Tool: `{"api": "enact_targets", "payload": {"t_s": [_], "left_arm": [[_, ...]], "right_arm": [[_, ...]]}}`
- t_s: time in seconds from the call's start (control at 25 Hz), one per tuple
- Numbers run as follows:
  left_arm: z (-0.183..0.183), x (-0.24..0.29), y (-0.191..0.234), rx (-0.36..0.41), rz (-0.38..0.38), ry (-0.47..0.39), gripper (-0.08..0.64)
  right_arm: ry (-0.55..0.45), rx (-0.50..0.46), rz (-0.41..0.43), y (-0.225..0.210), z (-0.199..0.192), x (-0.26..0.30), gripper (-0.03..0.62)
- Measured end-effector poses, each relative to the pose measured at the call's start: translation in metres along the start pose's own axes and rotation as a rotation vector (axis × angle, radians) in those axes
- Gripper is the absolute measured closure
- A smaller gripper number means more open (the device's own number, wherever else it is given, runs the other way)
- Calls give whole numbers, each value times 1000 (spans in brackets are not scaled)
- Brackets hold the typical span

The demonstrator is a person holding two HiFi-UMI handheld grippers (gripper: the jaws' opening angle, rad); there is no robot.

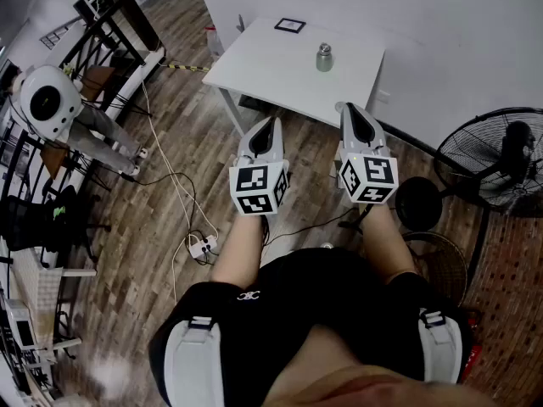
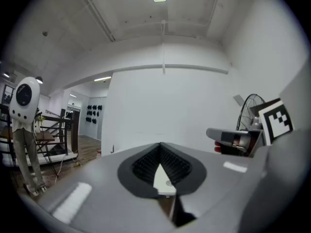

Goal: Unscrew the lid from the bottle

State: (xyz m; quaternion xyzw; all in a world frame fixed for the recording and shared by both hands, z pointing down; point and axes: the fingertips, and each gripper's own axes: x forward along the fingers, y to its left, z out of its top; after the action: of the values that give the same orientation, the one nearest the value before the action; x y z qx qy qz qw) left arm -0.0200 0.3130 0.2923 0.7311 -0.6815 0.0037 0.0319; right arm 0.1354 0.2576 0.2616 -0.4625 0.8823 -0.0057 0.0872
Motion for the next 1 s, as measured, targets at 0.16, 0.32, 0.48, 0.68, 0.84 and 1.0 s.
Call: {"api": "enact_targets", "payload": {"t_s": [0.16,0.32,0.48,0.68,0.84,1.0], "left_arm": [[2,11,-14,0,5,-5,506],[3,17,-28,5,10,-8,506],[7,20,-43,8,31,-18,506],[6,25,-64,15,60,-32,506],[3,32,-77,10,73,-32,506],[-1,46,-77,13,87,-31,506]], "right_arm": [[-30,-25,3,-13,5,0,595],[-39,-19,-2,-28,6,-3,595],[-37,-36,13,-41,7,-5,595],[-50,-48,33,-61,10,-10,595],[-60,-37,62,-72,10,-10,595],[-67,-36,72,-83,6,0,594]]}}
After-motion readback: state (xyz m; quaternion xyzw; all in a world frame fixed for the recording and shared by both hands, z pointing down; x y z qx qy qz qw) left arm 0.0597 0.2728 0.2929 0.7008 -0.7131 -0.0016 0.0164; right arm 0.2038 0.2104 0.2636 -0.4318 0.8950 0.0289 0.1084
